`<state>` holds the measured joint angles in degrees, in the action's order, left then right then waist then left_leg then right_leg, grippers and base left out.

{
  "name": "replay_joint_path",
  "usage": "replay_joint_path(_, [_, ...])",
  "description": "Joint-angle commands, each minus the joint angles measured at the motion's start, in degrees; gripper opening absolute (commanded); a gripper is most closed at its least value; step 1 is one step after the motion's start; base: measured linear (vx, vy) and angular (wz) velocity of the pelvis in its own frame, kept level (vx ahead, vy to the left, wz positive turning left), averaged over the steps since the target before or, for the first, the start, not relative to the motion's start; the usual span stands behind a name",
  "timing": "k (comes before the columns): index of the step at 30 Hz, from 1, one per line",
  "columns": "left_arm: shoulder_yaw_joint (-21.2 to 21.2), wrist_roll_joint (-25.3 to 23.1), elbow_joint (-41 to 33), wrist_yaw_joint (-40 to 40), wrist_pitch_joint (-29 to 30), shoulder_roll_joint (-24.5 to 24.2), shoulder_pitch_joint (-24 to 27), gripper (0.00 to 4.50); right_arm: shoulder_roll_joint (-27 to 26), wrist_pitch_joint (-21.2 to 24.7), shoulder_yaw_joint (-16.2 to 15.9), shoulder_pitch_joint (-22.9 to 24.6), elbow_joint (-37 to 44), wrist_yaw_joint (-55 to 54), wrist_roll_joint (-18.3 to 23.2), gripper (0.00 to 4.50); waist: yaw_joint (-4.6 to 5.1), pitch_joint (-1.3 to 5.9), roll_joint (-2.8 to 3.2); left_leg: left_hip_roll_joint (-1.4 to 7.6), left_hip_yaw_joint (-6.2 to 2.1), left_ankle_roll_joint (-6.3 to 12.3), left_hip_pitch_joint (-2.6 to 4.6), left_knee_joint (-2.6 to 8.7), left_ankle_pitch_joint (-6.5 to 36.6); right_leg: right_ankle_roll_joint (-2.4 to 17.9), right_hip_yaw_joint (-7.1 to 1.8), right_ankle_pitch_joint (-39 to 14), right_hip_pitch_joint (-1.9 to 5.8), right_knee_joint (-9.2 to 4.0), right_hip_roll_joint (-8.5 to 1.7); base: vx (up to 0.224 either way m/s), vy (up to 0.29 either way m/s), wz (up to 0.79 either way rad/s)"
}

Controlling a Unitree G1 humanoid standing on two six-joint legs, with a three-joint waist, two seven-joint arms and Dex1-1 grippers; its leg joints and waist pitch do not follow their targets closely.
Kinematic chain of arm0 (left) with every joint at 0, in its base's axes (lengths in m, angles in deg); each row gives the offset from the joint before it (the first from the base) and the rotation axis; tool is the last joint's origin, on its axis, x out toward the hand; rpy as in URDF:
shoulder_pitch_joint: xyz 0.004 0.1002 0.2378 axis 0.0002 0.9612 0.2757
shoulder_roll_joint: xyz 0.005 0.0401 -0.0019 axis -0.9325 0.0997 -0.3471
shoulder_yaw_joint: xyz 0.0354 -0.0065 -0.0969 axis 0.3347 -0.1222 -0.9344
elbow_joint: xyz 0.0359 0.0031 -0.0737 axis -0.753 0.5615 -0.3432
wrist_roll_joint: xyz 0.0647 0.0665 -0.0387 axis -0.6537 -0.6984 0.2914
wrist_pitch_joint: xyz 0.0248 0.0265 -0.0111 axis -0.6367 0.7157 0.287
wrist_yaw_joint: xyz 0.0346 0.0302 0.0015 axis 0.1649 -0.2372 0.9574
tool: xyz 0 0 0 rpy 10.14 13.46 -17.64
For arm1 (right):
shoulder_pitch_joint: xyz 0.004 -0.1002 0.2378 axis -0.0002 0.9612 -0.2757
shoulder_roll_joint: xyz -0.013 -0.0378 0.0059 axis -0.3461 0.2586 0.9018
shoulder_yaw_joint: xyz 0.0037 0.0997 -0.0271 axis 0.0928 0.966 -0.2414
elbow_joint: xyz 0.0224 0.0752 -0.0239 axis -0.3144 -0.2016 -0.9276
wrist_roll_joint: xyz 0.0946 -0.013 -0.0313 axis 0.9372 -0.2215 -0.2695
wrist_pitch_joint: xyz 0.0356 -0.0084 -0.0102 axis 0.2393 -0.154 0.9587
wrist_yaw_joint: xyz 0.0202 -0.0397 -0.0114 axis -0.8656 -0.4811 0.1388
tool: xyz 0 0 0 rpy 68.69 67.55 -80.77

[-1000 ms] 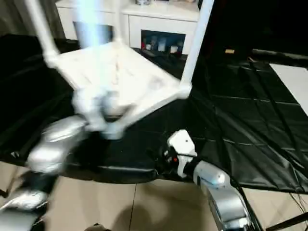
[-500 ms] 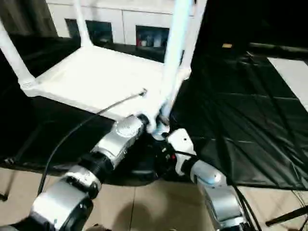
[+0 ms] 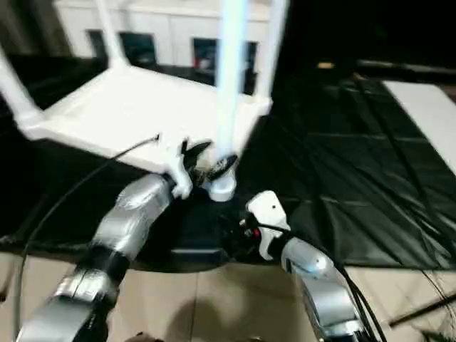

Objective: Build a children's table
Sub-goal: Rotate table base

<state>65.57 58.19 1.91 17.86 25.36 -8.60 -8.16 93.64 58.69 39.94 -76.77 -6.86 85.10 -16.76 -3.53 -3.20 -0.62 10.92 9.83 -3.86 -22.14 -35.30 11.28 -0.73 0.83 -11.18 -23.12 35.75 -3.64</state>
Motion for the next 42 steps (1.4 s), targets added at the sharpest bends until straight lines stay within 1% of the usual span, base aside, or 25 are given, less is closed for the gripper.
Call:
replay_joint_path(1, [3.06, 2.43, -7.41, -5.10, 3.13, -3.10, 4.53, 4.46, -0.20, -0.81, -0.24, -1.68, -1.43, 0.37, -0.26, 3.17, -0.02, 3.35, -0.29, 2.35, -0.50, 2.16, 1.01, 5.18, 12.20, 13.51, -1.72, -8.21, 2.12, -4.23, -3.66, 0.000, 0.000, 0.00])
replay_joint_path(3, [3.39, 2.78, -9.07, -5.71, 3.39, -4.12, 5.91, 4.46, -0.40, -1.01, -0.38, -2.20, -1.90, 0.40, -0.37, 3.17, 0.17, 3.23, -0.27, 2.22, -0.43, 1.50, 0.82, 5.37, 12.76, 12.56, -1.71, -9.01, 2.11, -4.30, -3.45, 0.000, 0.000, 0.00])
replay_joint_path(5, [3.38, 2.17, -12.61, -5.86, 3.22, -6.83, 9.11, 4.46, -1.19, -1.45, -0.60, -3.87, -3.60, 0.38, -0.56, 3.17, 0.16, 3.37, 0.41, 2.18, -0.40, 0.61, 1.16, 5.31, 13.13, 12.19, -1.74, -8.12, 1.92, -4.26, -3.33, 0.000, 0.000, 0.00])
replay_joint_path(7, [2.20, -1.16, -14.01, -2.99, 2.61, -9.35, 11.23, 4.46, -2.18, -2.01, -0.72, -5.87, -6.05, 0.06, -0.86, 3.17, 0.71, 3.29, 0.25, 2.17, -0.43, 0.12, 0.94, 5.57, 14.03, 11.84, -1.69, -8.42, 2.08, -4.34, -3.24, 0.000, 0.000, 0.00])
replay_joint_path(8, [1.28, -3.40, -14.73, -1.09, 2.71, -10.27, 11.98, 4.46, -2.70, -2.18, -0.61, -6.71, -7.19, 0.08, -0.64, 3.17, 0.83, 3.20, -0.01, 2.03, -0.32, -0.11, 1.08, 5.54, 14.29, 11.18, -1.78, -9.46, 2.06, -4.51, -3.19, 0.000, 0.000, 0.00])
replay_joint_path(10, [0.18, -4.79, -15.36, 0.57, 3.28, -10.95, 12.59, 4.46, -3.28, -2.45, -0.43, -7.81, -9.00, -0.08, -0.53, 3.17, 0.95, 3.29, 0.06, 2.08, -0.29, -0.30, 1.22, 5.46, 13.81, 11.05, -1.83, -9.32, 2.06, -4.52, -3.23, 0.000, 0.000, 0.00])
replay_joint_path(13, [-3.23, -5.69, -16.68, 5.37, 4.96, -10.58, 13.84, 4.46, -5.37, -4.10, 0.49, -12.10, -16.70, -1.26, -0.46, 3.17, 1.47, 3.26, 0.05, 2.00, -0.35, -0.78, 1.04, 5.54, 14.09, 11.68, -1.76, -10.08, 2.03, -4.32, -3.30, 0.000, 0.000, 0.00])
replay_joint_path(14, [-3.24, -5.65, -16.80, 5.49, 5.08, -10.61, 13.88, 4.46, -5.44, -4.19, 0.52, -12.27, -17.00, -1.32, -0.45, 3.17, 1.66, 3.19, 0.10, 1.88, -0.47, -1.07, 0.90, 5.65, 14.61, 11.56, -1.68, -12.00, 2.19, -4.56, -3.30, 0.000, 0.000, 0.00])
replay_joint_path(17, [-3.32, -4.68, -18.93, 8.19, 7.05, -11.00, 14.57, 4.46, -6.62, -6.30, 1.50, -15.97, -23.44, -2.86, -0.66, 3.17, 1.75, 3.11, 0.23, 1.92, -0.39, -1.36, 1.02, 5.63, 15.67, 11.57, -1.80, -13.13, 1.83, -4.74, -3.23, 0.000, 0.000, 0.00])
replay_joint_path(20, [-2.83, -6.10, -20.52, 11.21, 6.74, -10.67, 14.53, 4.46, -7.24, -11.29, 3.99, -24.01, -36.47, -9.72, -2.66, 3.17, 2.06, 3.24, 0.39, 1.76, -0.45, -2.00, 1.01, 5.51, 16.35, 11.72, -1.60, -15.31, 1.78, -4.81, -3.24, 0.000, 0.000, 0.00])
replay_joint_path(21, [-2.85, -6.45, -20.70, 11.30, 6.89, -10.35, 14.47, 4.46, -7.05, -12.17, 4.33, -25.20, -38.46, -11.26, -3.24, 3.17, 1.74, 3.21, 0.53, 1.80, -0.18, -2.08, 1.48, 5.31, 16.56, 11.43, -1.75, -15.41, 1.24, -5.01, -3.13, 0.000, 0.000, 0.00])
replay_joint_path(25, [-3.01, -6.84, -20.31, 11.95, 7.21, -9.10, 13.98, 4.46, -5.93, -14.13, 7.11, -28.83, -45.11, -19.82, -4.00, 3.17, 1.34, 3.53, 0.63, 1.73, -0.08, -2.27, 1.48, 5.19, 14.55, 11.53, -1.65, -11.61, 1.37, -4.51, -2.93, 0.000, 0.000, 0.00])
replay_joint_path(26, [-3.18, -7.04, -20.38, 12.85, 7.43, -8.43, 13.91, 4.46, -5.55, -14.90, 7.91, -29.45, -46.24, -21.07, -3.77, 3.17, 1.07, 3.57, 0.34, 1.64, 0.14, -2.06, 1.52, 5.02, 14.17, 11.57, -1.66, -10.21, 1.39, -4.50, -2.78, 0.000, 0.000, 0.00])
replay_joint_path(27, [-2.88, -7.81, -20.94, 14.22, 7.87, -7.95, 13.99, 4.46, -5.54, -15.83, 9.15, -29.26, -45.51, -19.43, -2.22, 3.17, 0.97, 3.68, 0.02, 1.63, 0.11, -1.48, 1.15, 5.01, 12.80, 11.51, -1.65, -7.99, 1.87, -4.19, -2.74, 0.000, 0.000, 0.00])
replay_joint_path(29, [-2.61, -8.34, -21.39, 15.19, 8.22, -7.68, 14.07, 4.46, -5.56, -16.47, 9.98, -29.06, -44.86, -18.14, -1.14, 3.17, 0.73, 3.95, 0.09, 1.66, 0.01, -0.26, 0.84, 4.77, 9.92, 11.36, -1.62, -4.29, 2.30, -3.66, -2.95, 0.000, 0.000, 0.00])
replay_joint_path(30, [-2.32, -8.67, -22.11, 16.45, 8.12, -7.37, 14.35, 4.46, -5.61, -16.84, 10.89, -28.01, -42.78, -16.24, 0.27, 3.17, 0.73, 3.96, -0.16, 1.58, 0.05, 0.21, 0.72, 4.74, 8.87, 11.50, -1.54, -3.22, 2.39, -3.63, -2.88, 0.000, 0.000, 0.00])
replay_joint_path(31, [-2.40, -8.43, -23.26, 17.86, 8.05, -6.79, 14.85, 4.46, -5.44, -16.19, 11.72, -25.26, -37.89, -13.48, 2.05, 3.17, 0.65, 4.03, -0.64, 1.63, 0.17, 1.33, 0.67, 4.56, 7.67, 11.74, -1.57, -1.19, 2.58, -3.49, -2.87, 0.000, 0.000, 0.00])
replay_joint_path(32, [-2.46, -8.98, -24.25, 19.56, 7.74, -6.32, 15.42, 4.46, -4.85, -14.58, 12.53, -20.29, -29.71, -11.62, 3.53, 3.17, 0.23, 4.03, -0.49, 1.81, 0.11, 2.50, 0.57, 4.45, 5.95, 11.70, -1.66, 1.18, 2.79, -3.26, -3.03, 0.000, 0.000, 0.00])
replay_joint_path(33, [-2.46, -9.35, -24.59, 20.14, 7.56, -6.15, 15.64, 4.46, -4.48, -13.97, 12.81, -17.92, -25.96, -11.28, 4.01, 3.17, -0.13, 4.06, -0.49, 1.88, 0.06, 3.48, 0.61, 4.30, 3.77, 11.38, -1.67, 4.45, 2.88, -3.04, -2.84, 0.000, 0.000, 0.00])
replay_joint_path(35, [-2.64, -10.47, -24.96, 21.94, 8.23, -5.83, 15.93, 4.46, -3.84, -12.92, 12.73, -14.52, -20.78, -10.81, 5.31, 3.17, -0.25, 4.23, -0.52, 1.80, 0.10, 4.04, 0.79, 4.24, 3.63, 11.84, -1.53, 5.34, 2.75, -2.98, -2.66, 0.000, 0.000, 0.00])
replay_joint_path(36, [-2.64, -10.47, -24.96, 21.94, 8.23, -5.83, 15.93, 4.46, -3.84, -12.92, 12.73, -14.52, -20.78, -10.81, 5.31, 3.17, -0.19, 4.16, -0.55, 1.78, 0.07, 4.15, 0.77, 4.39, 3.81, 11.93, -1.48, 4.92, 2.78, -3.11, -2.63, 0.000, 0.000, 0.00])
replay_joint_path(38, [-3.94, -11.45, -24.64, 24.98, 8.31, -4.63, 15.42, 4.46, -1.92, -6.68, 11.09, -7.38, -9.21, -10.12, 7.55, 3.17, -0.27, 3.85, 0.11, 1.90, 0.00, 3.43, 1.00, 4.60, 5.85, 11.67, -1.55, 2.25, 2.66, -3.57, -2.49, 0.000, 0.000, 0.00])
replay_joint_path(39, [-3.94, -11.45, -24.64, 24.98, 8.31, -4.63, 15.42, 4.46, -1.92, -6.68, 11.09, -7.38, -9.21, -10.12, 7.55, 3.17, -0.24, 3.80, -0.04, 1.94, 0.04, 3.31, 1.08, 4.66, 6.68, 11.36, -1.55, 1.43, 2.58, -3.81, -2.48, 0.000, 0.000, 0.00])
replay_joint_path(40, [-4.78, -11.50, -24.55, 26.51, 8.07, -3.95, 14.75, 4.46, -1.19, -3.18, 9.80, -4.45, -4.93, -10.16, 6.79, 3.17, -0.02, 3.65, -0.08, 1.86, -0.06, 2.61, 0.95, 4.96, 8.48, 11.15, -1.49, -1.51, 2.56, -4.05, -2.51, 0.000, 0.000, 0.00])
replay_joint_path(42, [-5.18, -11.70, -24.36, 28.21, 8.31, -3.56, 14.06, 4.46, -1.47, -2.29, 9.32, -2.27, -1.53, -9.71, 5.79, 3.17, 0.10, 3.30, 0.79, 1.92, -0.16, 0.92, 1.15, 5.33, 12.92, 10.27, -1.58, -7.43, 2.17, -4.75, -2.61, 0.000, 0.000, 0.00])
